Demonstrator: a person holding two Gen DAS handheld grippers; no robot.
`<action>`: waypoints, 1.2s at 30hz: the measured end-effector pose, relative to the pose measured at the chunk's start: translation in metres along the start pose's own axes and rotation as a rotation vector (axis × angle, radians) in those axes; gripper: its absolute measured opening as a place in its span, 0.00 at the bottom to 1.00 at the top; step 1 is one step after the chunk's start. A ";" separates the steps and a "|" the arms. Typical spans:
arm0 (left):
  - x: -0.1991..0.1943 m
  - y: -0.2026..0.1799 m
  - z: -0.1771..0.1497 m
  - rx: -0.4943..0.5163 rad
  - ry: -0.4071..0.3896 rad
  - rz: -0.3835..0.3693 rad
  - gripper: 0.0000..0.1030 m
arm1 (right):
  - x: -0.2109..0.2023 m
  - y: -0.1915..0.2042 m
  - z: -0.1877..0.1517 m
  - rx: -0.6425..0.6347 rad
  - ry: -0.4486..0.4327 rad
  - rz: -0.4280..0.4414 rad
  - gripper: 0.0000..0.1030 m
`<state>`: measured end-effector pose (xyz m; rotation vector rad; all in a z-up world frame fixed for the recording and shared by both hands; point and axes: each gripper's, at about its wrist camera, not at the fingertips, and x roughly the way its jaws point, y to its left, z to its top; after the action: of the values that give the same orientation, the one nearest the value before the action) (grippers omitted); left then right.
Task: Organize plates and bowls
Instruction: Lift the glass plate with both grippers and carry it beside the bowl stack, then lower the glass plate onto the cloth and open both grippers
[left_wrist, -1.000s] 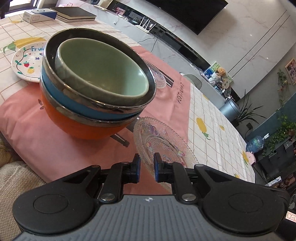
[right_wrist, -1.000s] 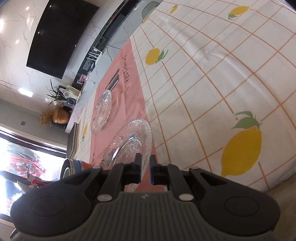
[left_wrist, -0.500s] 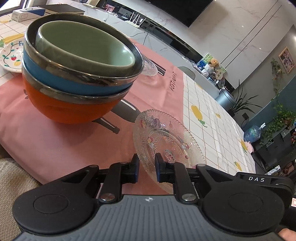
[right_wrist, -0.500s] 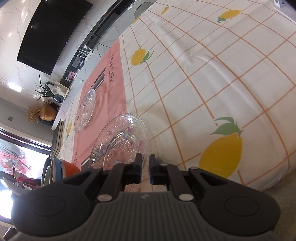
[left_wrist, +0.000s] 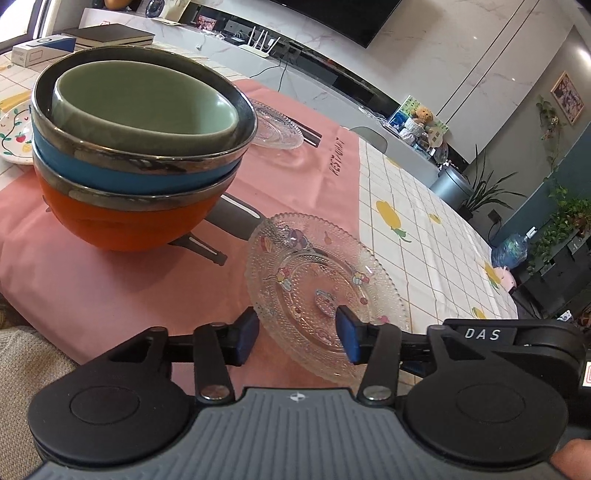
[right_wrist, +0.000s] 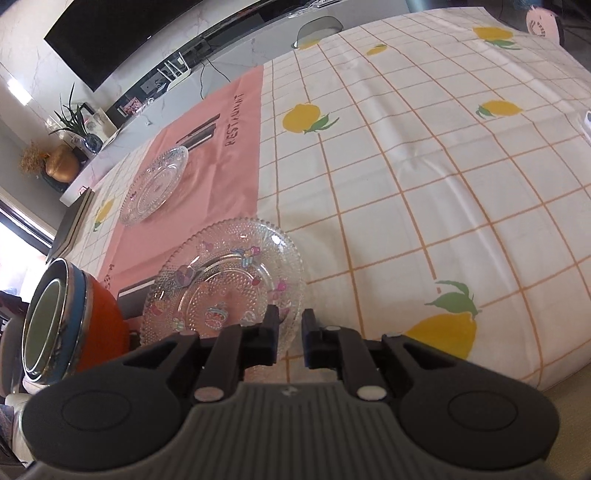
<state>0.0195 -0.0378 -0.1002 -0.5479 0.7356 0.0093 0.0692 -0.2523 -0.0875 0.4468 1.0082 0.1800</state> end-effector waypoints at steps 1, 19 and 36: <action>-0.001 -0.001 -0.001 -0.002 0.002 -0.005 0.68 | 0.001 0.000 0.000 -0.001 0.000 -0.001 0.10; -0.016 -0.006 0.010 0.015 -0.001 0.096 0.85 | -0.008 0.004 0.007 0.008 -0.034 0.049 0.80; -0.083 -0.014 0.038 0.148 0.028 -0.045 0.85 | -0.042 0.021 0.016 -0.034 -0.094 0.069 0.96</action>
<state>-0.0160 -0.0172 -0.0175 -0.4240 0.7442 -0.0943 0.0622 -0.2526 -0.0384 0.4553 0.8970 0.2351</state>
